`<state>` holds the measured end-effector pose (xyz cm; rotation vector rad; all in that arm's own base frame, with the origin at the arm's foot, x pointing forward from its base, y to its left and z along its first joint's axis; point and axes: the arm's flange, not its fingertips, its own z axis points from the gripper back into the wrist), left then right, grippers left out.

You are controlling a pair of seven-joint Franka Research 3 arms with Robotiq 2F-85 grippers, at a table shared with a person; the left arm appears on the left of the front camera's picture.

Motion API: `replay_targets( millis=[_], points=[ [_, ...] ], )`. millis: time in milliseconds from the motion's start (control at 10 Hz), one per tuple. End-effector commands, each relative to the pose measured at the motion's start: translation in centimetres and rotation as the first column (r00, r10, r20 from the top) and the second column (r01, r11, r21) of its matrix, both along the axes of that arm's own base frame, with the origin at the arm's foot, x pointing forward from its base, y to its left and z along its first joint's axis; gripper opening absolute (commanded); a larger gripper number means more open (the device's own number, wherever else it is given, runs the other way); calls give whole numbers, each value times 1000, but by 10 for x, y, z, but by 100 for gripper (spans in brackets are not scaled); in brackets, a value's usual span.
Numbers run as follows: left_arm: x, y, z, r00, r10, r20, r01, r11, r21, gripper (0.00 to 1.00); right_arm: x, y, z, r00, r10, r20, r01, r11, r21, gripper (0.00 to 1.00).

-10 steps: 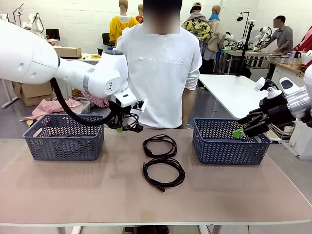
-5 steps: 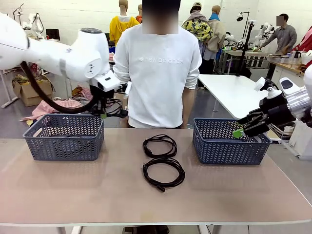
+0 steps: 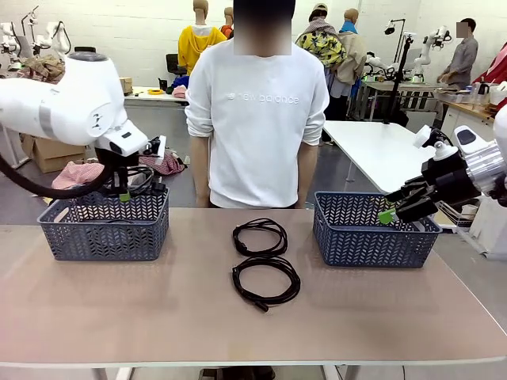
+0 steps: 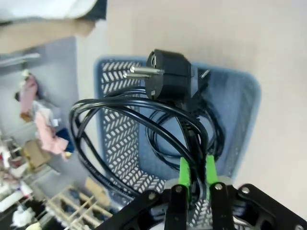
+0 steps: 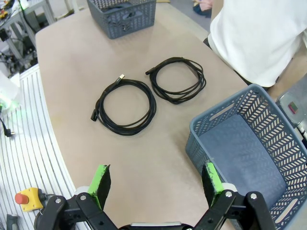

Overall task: Organize the cables according to human instructions.
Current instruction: Pick up a bundle of cables and place it in the basket indicated by the human.

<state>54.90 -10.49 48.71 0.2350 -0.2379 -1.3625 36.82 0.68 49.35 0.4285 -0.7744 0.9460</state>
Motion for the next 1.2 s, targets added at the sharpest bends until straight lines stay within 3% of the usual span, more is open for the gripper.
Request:
replay_targets(
  millis=[0, 800, 900, 1100],
  points=[
    [7, 11, -10, 1000, 9, 22, -9, 1000, -13, 0, 3, 0, -1, 1000, 20, 22, -21, 1000, 22, 100],
    [24, 21, -36, 998, 66, 3, -66, 998, -17, 0, 3, 0, -1, 1000, 20, 22, -21, 1000, 22, 100],
    [26, 22, -36, 998, 64, -5, -64, 998, -19, 34, 3, 0, -1, 1000, 20, 22, -21, 1000, 22, 100],
    [28, 25, -38, 996, 83, -7, -84, 996, -31, 34, 3, 0, -1, 1000, 20, 22, -21, 1000, 22, 100]
  ],
)
